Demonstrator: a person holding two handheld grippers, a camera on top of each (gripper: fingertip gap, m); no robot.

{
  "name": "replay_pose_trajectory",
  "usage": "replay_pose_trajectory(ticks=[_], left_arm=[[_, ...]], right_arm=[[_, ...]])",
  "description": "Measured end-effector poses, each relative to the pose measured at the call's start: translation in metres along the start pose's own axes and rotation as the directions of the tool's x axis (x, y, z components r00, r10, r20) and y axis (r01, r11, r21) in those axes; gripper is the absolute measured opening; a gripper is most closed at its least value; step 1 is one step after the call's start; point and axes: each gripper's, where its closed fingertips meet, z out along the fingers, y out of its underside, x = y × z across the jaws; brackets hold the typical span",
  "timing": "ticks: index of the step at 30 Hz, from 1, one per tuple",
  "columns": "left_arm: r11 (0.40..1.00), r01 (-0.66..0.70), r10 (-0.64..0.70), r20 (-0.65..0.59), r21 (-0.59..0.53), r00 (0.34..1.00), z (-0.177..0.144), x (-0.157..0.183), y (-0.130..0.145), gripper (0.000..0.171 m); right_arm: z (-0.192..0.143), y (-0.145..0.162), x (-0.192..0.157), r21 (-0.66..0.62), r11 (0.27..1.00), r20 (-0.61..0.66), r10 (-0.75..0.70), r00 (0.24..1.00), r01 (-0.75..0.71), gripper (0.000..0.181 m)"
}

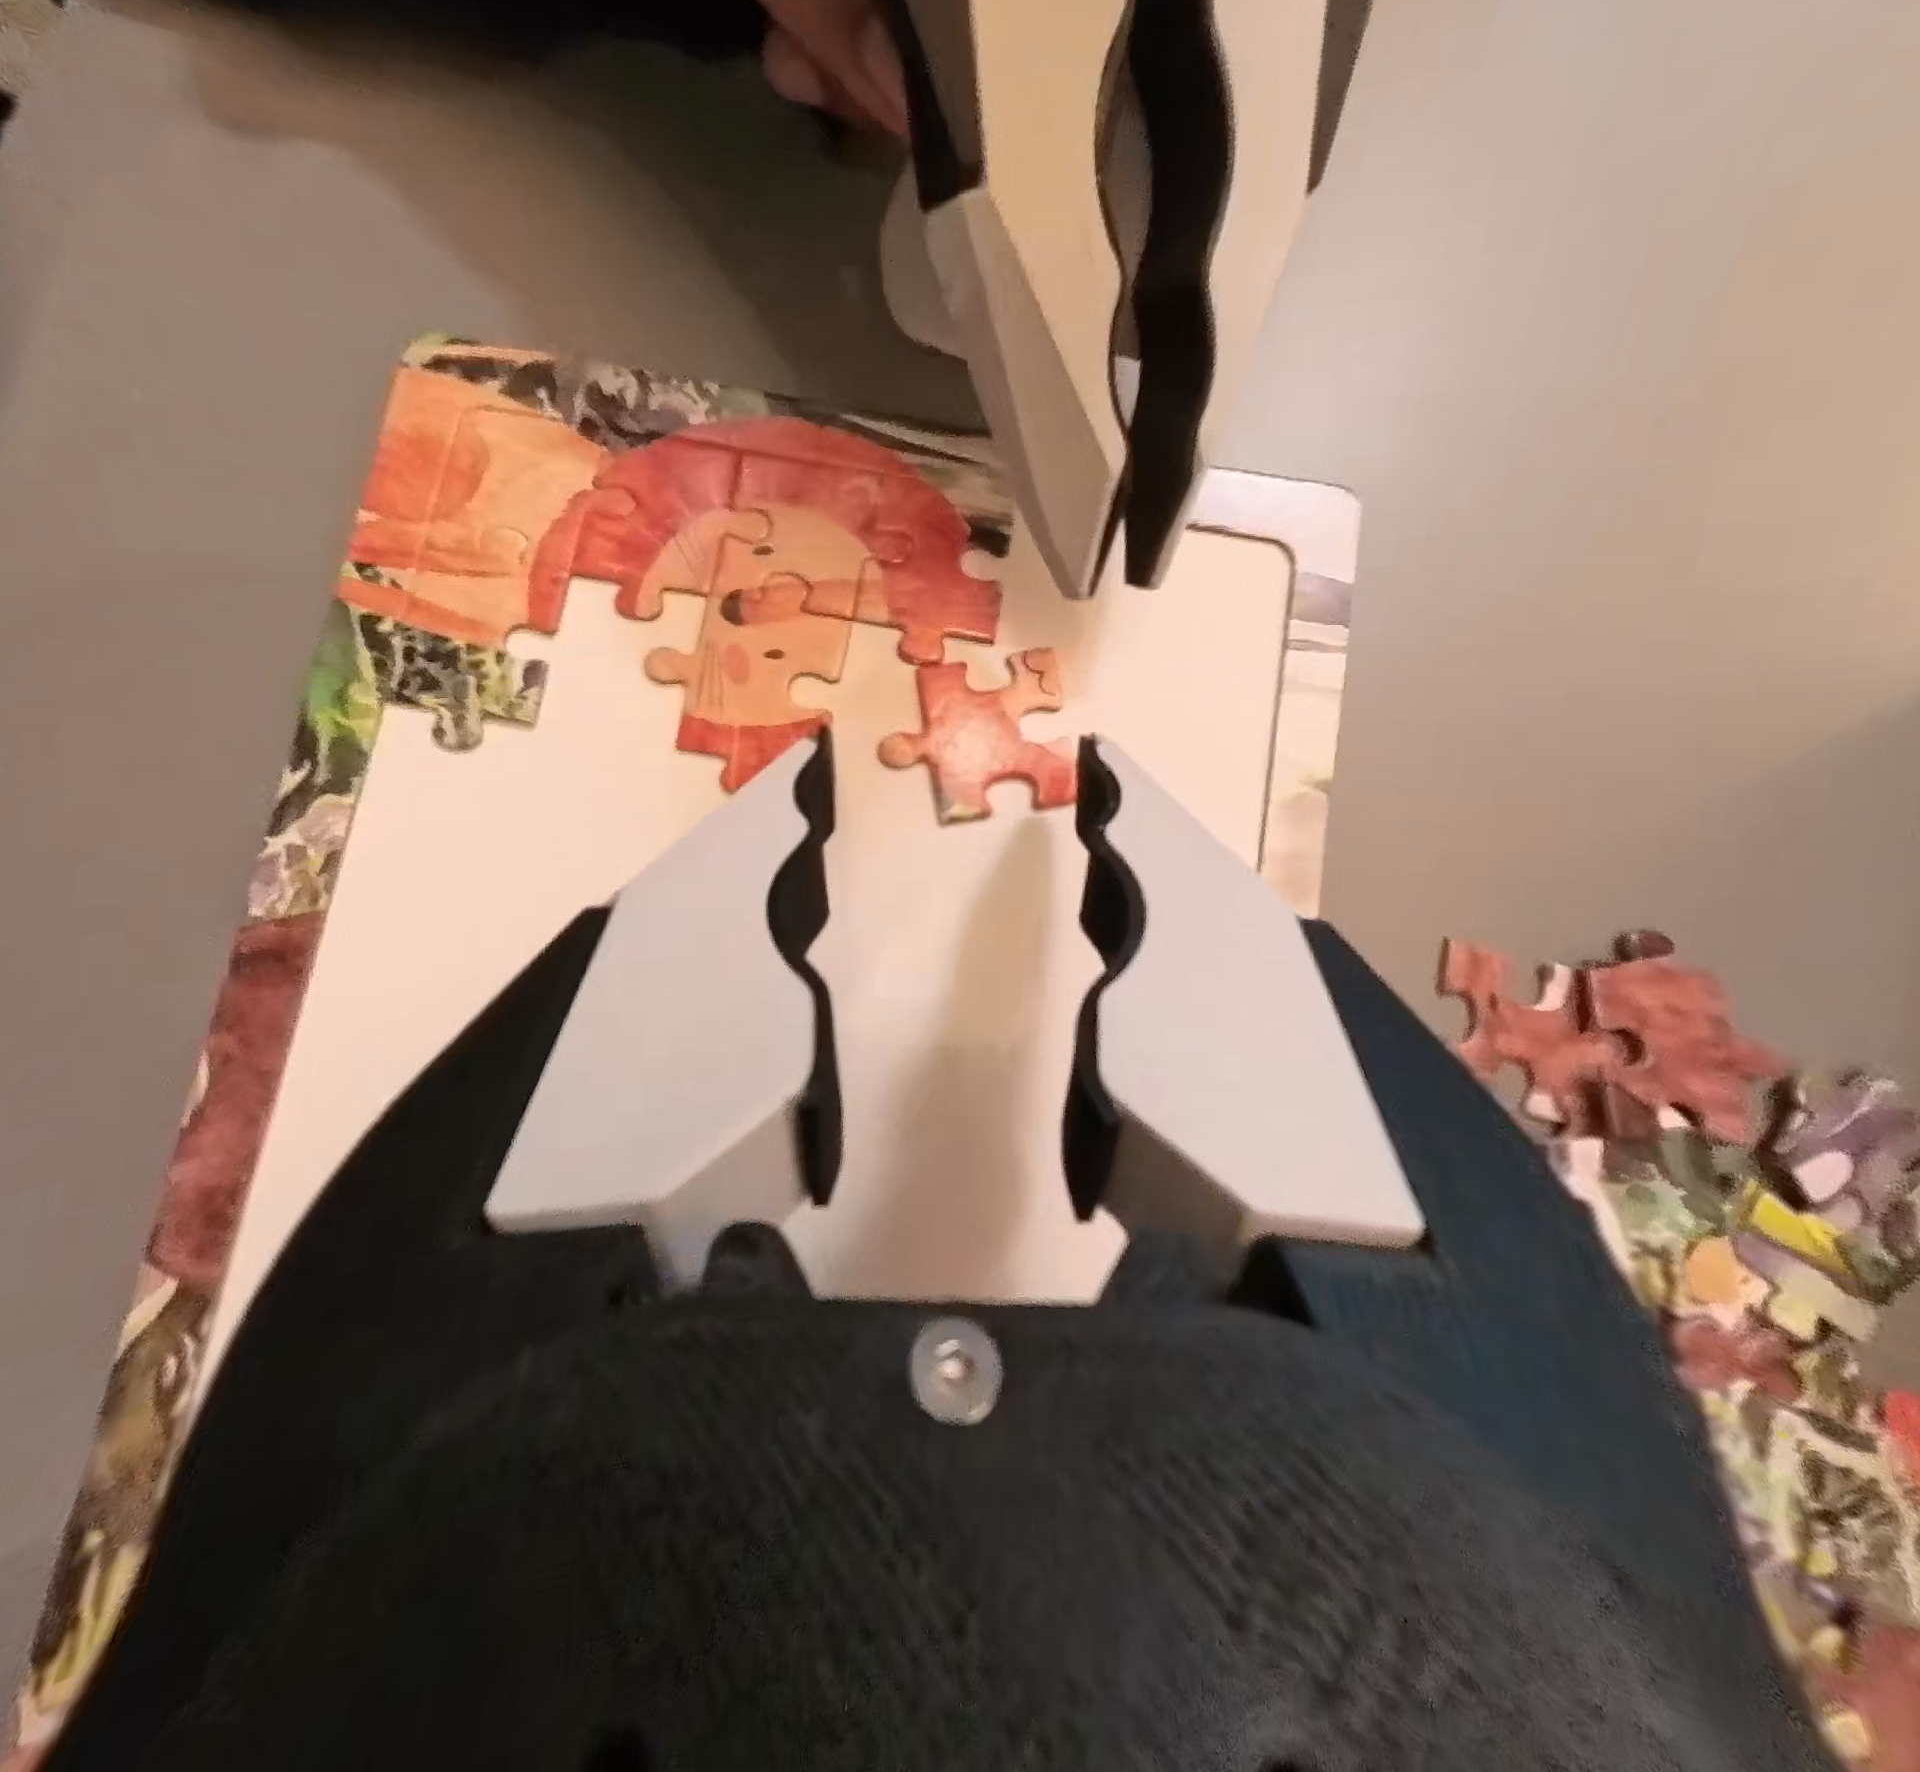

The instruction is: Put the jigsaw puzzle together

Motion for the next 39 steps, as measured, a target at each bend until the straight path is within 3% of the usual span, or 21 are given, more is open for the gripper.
replay_pose_trajectory(ticks=[4, 12, 18, 30, 31, 34, 36, 39], left_arm=[[1.000, 0.005, -0.005, -0.003, -0.010, 1.000, 0.002, -0.001, 0.003, 0.007], [1.000, -0.002, 0.002, -0.004, -0.027, 1.000, 0.005, 0.001, 0.005, 0.007], [1.000, -0.003, 0.003, -0.001, -0.025, 1.000, 0.005, 0.000, 0.004, 0.007], [1.000, 0.010, -0.010, -0.007, -0.017, 1.000, 0.004, 0.000, 0.003, 0.007], [1.000, 0.011, -0.011, -0.008, -0.017, 1.000, 0.004, 0.000, 0.003, 0.007], [1.000, 0.010, -0.011, -0.007, -0.020, 1.000, 0.004, 0.000, 0.004, 0.007], [1.000, 0.006, -0.007, -0.003, -0.025, 1.000, 0.004, 0.000, 0.004, 0.008], [1.000, -0.005, 0.005, 0.009, -0.030, 1.000, 0.004, -0.001, 0.005, 0.008]], right_arm=[[0.011, 0.010, 0.009, -0.068, 0.996, 0.020, -0.049, 0.999, 0.050, 0.048], [0.013, 0.009, 0.005, 0.030, 0.999, 0.069, -0.022, 0.997, 0.020, 0.036], [0.011, 0.010, 0.005, 0.021, 1.000, 0.032, -0.018, 0.999, 0.017, 0.027], [0.007, 0.004, 0.004, 0.034, 0.997, -0.022, 0.073, 0.997, -0.072, 0.026], [0.006, 0.001, 0.003, 0.048, 0.995, -0.026, 0.093, 0.995, -0.092, 0.000], [0.001, -0.008, -0.001, 0.108, 0.980, -0.032, 0.171, 0.985, -0.166, 0.000], [0.004, -0.002, -0.007, 0.077, 0.977, -0.038, 0.200, 0.979, -0.197, 0.007], [0.003, 0.005, 0.000, 0.068, 0.986, -0.124, 0.157, 0.980, -0.150, 0.011]])
